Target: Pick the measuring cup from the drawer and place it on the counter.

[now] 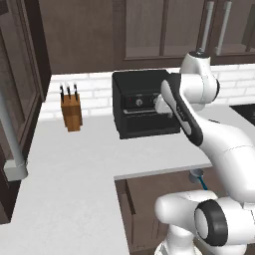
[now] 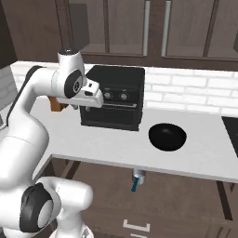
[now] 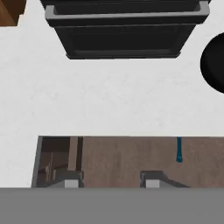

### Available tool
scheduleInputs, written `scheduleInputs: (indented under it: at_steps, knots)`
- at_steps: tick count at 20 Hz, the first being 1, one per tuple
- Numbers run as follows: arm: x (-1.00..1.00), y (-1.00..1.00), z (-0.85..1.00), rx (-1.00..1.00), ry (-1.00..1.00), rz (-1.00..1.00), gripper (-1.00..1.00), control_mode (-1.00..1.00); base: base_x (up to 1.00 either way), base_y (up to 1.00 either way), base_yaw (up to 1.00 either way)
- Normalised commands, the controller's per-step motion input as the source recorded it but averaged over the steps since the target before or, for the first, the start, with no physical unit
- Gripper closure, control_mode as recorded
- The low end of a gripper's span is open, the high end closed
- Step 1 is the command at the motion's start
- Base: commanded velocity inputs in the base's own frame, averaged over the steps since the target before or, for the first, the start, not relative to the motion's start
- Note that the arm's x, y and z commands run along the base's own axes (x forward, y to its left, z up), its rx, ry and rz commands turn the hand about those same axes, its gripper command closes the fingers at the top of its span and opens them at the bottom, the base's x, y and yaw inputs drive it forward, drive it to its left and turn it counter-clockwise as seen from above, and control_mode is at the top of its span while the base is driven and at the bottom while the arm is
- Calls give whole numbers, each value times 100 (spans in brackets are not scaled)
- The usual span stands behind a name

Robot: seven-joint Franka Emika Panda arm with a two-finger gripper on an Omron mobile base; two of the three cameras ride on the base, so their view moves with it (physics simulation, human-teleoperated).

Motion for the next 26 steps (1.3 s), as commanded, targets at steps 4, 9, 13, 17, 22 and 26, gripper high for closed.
scheduleInputs:
  at_steps: [4, 9, 13, 17, 22, 26]
  knots:
    - [-33, -1, -6, 0, 0, 0, -100, -100, 0, 0, 0]
    - [-94, 0, -36, 0, 4, 0, -100, -100, 0, 0, 0]
    - [-83, 0, -76, -4, 5, 0, -100, -100, 0, 0, 0]
    - [-33, 0, -42, -2, 0, 0, -100, 100, -25, -15, 0]
    - [0, 0, 0, 0, 0, 0, -100, 100, -50, -76, 0]
    - [0, 0, 0, 0, 0, 0, -100, 100, -29, -87, 0]
